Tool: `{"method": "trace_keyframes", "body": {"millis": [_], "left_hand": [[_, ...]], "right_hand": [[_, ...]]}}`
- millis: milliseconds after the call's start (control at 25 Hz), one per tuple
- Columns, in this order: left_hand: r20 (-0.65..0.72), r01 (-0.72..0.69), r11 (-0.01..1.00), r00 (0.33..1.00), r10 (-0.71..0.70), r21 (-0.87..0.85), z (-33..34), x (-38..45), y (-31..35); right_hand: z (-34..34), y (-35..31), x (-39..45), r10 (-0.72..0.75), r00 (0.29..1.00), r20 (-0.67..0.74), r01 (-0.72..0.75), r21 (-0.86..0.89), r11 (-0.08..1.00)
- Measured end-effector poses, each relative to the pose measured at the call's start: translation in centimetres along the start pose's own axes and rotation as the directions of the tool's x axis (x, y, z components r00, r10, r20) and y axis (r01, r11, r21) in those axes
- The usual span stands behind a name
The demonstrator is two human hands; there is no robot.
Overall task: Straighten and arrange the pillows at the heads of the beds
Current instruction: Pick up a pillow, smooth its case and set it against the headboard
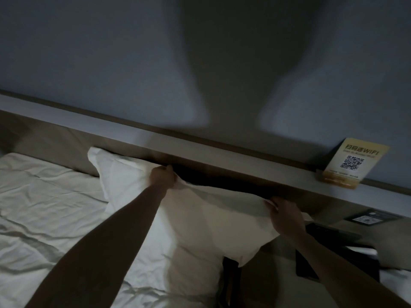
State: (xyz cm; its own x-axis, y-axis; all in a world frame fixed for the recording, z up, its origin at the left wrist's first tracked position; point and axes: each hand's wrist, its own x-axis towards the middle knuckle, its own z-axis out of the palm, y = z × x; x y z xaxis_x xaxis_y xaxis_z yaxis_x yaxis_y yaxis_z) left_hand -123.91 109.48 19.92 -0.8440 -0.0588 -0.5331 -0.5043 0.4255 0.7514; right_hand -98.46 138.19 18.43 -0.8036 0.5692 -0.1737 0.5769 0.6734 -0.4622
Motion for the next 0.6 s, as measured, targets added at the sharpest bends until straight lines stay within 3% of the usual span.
{"method": "trace_keyframes", "body": {"millis": [80,160,280,480,600], "left_hand": [[-0.047,-0.102,0.992,0.994,0.099,-0.070,0.1,-0.2,0.1],[-0.010,-0.146,0.987,0.989,0.145,-0.063,-0.1,-0.4,-0.5],[0.068,-0.114,0.993,0.991,0.112,0.023,-0.7,-0.4,-2.0],[0.080,-0.122,0.991,0.990,0.118,0.054,-1.7,-1.0,-1.5],[0.063,-0.144,0.989,0.988,0.142,0.026,-1.7,-1.2,-1.4]], "right_hand": [[-0.5,0.4,-0.6,0.006,0.999,-0.042,-0.003,0.052,0.999],[-0.7,0.8,-1.0,0.042,0.997,-0.066,-0.037,0.086,0.996],[-0.5,0.8,-0.9,0.129,0.992,-0.013,-0.129,0.025,0.991],[0.3,2.4,-0.7,0.232,0.967,0.109,-0.220,-0.109,0.969],[-0.4,3.1,-0.3,0.250,0.966,0.072,-0.243,-0.093,0.965]]}}
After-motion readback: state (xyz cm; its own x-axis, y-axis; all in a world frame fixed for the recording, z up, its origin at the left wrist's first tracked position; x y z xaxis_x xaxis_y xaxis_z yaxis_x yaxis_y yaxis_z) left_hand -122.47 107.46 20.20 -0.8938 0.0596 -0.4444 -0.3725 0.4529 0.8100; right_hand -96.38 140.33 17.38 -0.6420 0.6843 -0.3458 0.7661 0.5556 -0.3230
